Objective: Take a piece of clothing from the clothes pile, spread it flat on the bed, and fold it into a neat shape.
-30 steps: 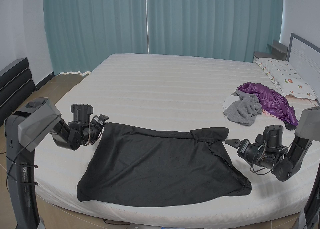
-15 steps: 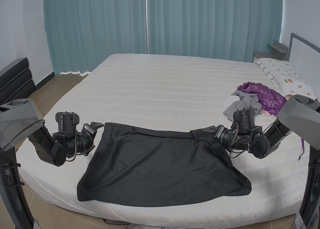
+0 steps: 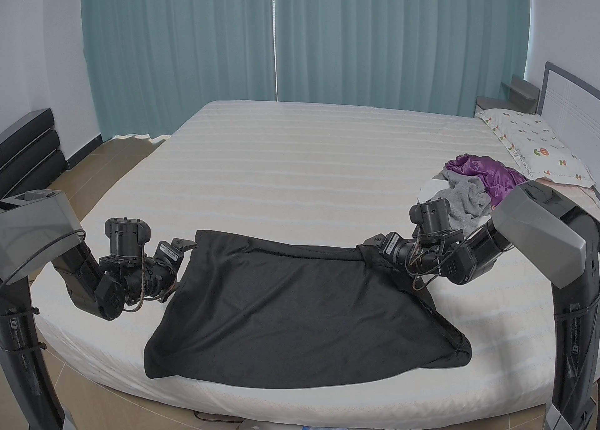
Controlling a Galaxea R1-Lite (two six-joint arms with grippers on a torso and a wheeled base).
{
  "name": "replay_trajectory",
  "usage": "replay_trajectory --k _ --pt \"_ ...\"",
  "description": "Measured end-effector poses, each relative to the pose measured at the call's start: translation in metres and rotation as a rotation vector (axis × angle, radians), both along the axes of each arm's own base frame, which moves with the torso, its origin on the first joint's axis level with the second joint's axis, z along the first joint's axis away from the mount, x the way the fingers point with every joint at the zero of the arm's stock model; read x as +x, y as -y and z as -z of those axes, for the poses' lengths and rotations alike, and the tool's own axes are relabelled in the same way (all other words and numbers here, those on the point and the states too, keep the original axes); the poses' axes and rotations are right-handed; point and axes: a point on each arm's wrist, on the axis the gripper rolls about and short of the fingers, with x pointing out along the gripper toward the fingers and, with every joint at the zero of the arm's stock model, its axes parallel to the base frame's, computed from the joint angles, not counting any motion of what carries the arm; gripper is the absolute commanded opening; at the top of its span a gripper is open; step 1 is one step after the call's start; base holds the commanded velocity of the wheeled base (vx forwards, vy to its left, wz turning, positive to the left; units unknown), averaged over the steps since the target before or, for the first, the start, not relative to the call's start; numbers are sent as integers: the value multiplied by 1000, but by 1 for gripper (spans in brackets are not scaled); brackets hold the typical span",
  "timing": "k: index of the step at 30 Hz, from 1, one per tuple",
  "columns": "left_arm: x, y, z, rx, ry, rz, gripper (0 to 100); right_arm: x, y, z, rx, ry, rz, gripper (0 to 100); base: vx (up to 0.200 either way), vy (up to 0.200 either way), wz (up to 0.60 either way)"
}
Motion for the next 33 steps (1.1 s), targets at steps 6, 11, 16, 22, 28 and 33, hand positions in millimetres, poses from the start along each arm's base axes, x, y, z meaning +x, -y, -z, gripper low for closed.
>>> replay_trajectory --k 6,11,16,22,28,33 --pt "0 1 5 0 -15 4 100 9 -4 4 -5 -8 -3 100 0 0 0" --pt "0 2 8 1 -22 7 100 12 -6 8 -7 -9 -6 100 0 0 0" --pt "0 2 9 2 -25 8 100 19 -8 10 -4 -5 -3 100 0 0 0" --pt "1 3 10 3 -27 9 100 26 -9 14 -6 -15 0 100 0 0 0" --pt "1 3 11 4 -28 10 100 31 -8 16 -5 -12 10 100 0 0 0" --pt "1 3 12 5 -29 10 100 35 -3 17 -14 -7 32 100 0 0 0"
